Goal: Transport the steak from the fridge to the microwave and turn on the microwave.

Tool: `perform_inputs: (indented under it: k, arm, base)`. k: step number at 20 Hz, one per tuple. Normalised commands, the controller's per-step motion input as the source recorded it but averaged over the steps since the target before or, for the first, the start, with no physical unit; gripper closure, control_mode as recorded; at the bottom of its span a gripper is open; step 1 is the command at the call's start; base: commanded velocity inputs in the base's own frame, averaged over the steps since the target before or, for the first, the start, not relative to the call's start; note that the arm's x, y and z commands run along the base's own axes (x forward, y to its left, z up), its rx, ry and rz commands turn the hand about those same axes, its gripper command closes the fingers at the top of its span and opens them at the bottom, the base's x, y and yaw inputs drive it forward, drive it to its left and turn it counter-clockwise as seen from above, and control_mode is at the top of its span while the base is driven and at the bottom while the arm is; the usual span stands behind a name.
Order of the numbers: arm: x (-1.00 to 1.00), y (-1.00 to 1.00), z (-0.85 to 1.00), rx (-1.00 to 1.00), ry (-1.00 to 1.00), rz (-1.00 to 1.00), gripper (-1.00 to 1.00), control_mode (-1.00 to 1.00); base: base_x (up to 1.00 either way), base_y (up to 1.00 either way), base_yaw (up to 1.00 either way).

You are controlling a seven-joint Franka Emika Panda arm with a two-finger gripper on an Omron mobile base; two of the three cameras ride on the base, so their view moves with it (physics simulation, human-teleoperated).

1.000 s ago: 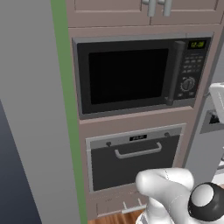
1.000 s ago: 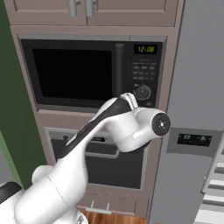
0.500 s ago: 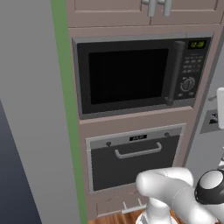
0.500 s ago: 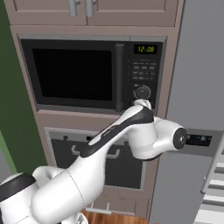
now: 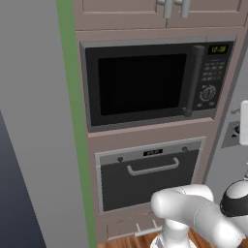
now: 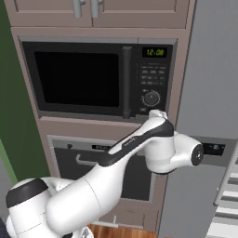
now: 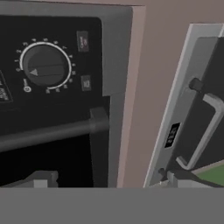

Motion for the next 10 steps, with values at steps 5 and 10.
perform_inputs:
  k: [5,10]
  arm:
    - [0.36,0.28,-0.11,0.01,0.0,0.0,-1.0,-1.0]
    - [0.38,0.31,-0.05,0.0,0.0,0.0,-1.0,-1.0]
  base:
    - [0.0,0.0,0.0]
    - [0.0,0.0,0.0]
